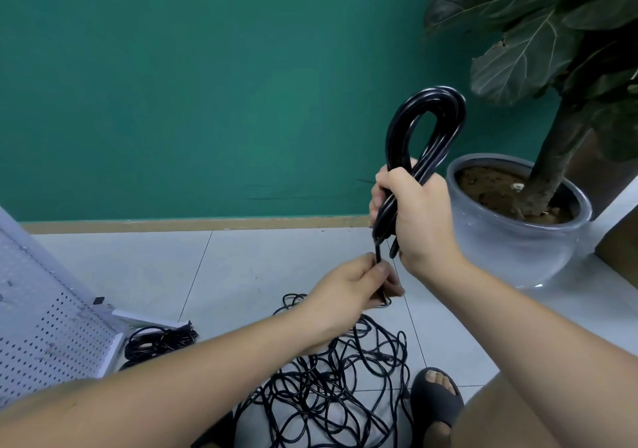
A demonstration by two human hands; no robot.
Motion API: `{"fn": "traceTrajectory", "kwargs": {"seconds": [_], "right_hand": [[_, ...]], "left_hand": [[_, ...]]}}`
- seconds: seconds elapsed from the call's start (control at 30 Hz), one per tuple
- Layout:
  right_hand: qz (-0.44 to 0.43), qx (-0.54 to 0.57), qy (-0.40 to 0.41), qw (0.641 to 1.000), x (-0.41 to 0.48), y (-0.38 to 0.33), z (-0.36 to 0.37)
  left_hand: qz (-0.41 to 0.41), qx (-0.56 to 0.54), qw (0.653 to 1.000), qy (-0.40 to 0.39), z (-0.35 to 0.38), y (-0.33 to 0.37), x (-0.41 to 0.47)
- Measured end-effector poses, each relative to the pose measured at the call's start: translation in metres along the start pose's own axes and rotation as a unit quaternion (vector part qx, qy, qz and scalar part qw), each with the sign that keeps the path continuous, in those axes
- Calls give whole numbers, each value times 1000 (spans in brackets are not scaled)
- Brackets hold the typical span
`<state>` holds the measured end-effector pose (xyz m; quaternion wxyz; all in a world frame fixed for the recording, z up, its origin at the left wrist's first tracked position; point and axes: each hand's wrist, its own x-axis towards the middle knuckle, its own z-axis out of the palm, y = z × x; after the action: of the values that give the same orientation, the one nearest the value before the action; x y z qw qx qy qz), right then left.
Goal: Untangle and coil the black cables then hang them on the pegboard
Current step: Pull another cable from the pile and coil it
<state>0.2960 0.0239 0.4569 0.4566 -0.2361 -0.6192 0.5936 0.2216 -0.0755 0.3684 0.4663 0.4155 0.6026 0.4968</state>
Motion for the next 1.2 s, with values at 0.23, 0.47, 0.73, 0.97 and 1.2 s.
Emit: {"fn": "traceTrajectory", "kwargs": {"seconds": [0.23, 0.47, 0.73, 0.97, 1.2], "right_hand": [[-70, -138, 68, 986, 3, -1, -1], [-143, -306, 16, 941, 11, 12, -7], [-32, -380, -130, 915, 14, 25, -10], [17, -328, -226, 917, -8, 31, 1], [17, -402, -261, 877, -15, 26, 9]], "left_hand": [[-9, 32, 999, 7, 16, 13, -17], [16, 279, 960, 18, -1, 48, -34], [91, 218, 968, 83, -55, 85, -45], [174, 127, 961, 171, -77, 102, -48], [275, 349, 857, 260, -89, 103, -41]]}}
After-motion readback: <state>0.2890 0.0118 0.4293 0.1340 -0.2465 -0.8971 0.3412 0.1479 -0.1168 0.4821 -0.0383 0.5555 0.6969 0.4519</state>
